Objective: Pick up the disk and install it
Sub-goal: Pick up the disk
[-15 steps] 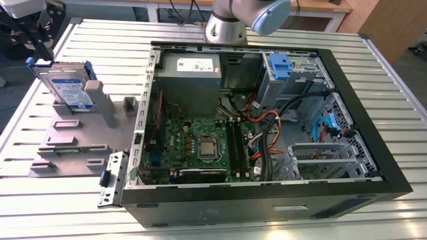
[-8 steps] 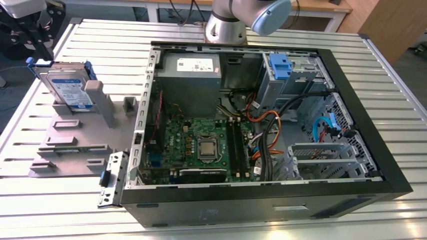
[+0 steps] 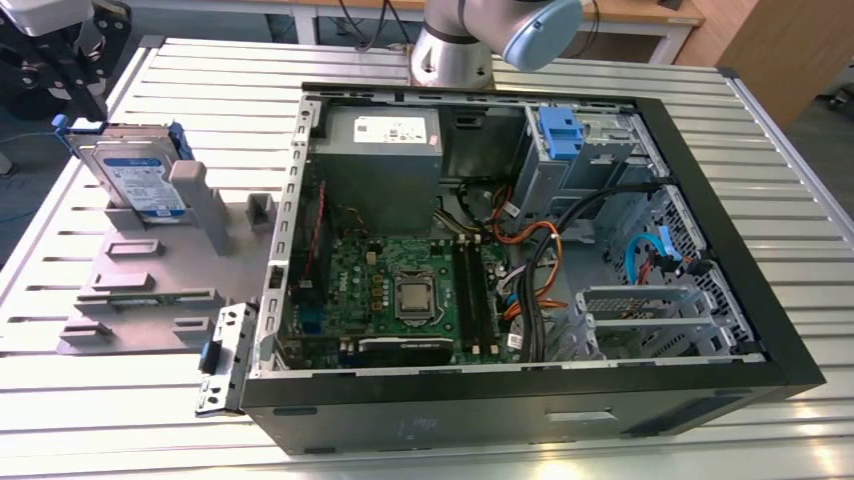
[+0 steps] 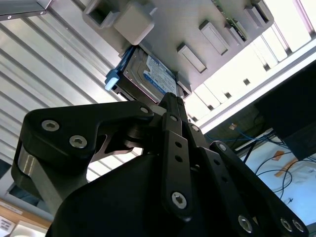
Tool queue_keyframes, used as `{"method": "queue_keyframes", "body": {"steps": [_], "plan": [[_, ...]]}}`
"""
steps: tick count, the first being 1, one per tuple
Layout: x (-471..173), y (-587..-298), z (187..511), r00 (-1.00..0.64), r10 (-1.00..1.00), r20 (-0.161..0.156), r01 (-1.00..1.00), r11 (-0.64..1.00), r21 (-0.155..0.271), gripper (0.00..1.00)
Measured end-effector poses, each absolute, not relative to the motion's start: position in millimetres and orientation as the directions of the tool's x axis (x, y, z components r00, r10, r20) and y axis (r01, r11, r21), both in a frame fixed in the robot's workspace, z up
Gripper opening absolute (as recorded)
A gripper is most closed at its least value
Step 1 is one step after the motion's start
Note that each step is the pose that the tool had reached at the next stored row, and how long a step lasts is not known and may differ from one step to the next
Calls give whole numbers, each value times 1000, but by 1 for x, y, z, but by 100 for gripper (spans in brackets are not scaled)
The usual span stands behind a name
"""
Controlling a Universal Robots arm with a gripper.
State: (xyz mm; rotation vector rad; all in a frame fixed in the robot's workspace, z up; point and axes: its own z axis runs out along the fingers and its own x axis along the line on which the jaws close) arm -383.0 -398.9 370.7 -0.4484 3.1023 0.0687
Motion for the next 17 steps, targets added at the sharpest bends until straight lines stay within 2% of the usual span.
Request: {"method": "queue_keyframes", "body": {"steps": [17], "plan": [[-383, -399, 371, -957, -291, -12, -291, 956, 42, 11]]}}
